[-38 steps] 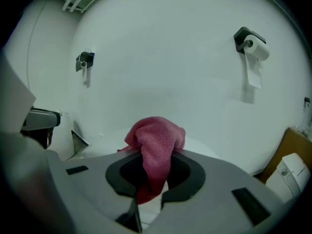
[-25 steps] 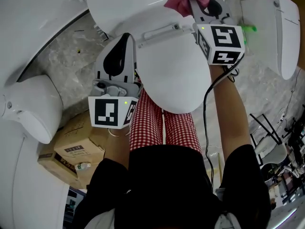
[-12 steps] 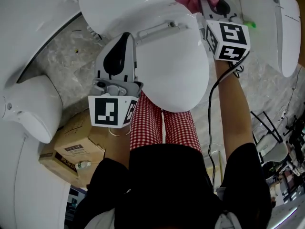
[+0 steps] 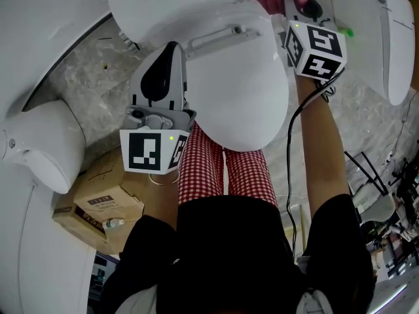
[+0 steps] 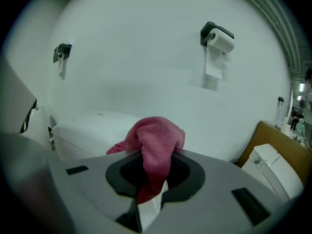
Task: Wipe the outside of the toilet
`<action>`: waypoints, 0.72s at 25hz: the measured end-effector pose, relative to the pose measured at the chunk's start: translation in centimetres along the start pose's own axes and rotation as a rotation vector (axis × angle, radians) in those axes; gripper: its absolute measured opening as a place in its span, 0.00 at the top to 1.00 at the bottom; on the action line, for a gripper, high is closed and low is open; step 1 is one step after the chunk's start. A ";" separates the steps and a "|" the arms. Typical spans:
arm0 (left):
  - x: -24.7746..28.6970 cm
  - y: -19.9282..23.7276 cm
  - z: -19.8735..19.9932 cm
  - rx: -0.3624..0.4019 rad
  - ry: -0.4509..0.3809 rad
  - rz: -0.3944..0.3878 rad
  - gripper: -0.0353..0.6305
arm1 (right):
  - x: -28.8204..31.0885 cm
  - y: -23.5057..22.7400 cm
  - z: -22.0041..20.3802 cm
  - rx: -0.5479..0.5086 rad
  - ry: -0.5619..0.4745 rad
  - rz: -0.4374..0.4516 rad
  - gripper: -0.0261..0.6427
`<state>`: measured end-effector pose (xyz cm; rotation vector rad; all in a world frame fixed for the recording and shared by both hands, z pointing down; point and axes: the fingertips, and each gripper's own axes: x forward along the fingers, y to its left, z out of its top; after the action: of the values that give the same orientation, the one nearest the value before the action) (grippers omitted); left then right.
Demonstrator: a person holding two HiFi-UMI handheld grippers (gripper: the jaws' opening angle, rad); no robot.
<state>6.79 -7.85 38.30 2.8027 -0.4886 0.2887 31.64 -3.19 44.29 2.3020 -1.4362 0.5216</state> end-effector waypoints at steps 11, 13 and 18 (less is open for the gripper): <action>-2.3 1.9 -0.1 -0.008 -0.019 0.038 0.93 | -4.1 4.0 5.2 -0.059 -0.238 0.065 0.84; -2.9 2.2 -0.1 -0.012 -0.023 0.049 0.93 | -5.0 6.3 5.9 -0.046 -0.270 0.125 0.84; -3.9 3.2 -0.3 -0.022 -0.022 0.070 0.93 | -6.2 12.9 6.5 -0.060 -0.321 0.287 0.84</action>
<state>1.95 -9.50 38.42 2.7741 -0.5924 0.2655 18.18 -6.90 37.16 2.2170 -1.9224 0.1843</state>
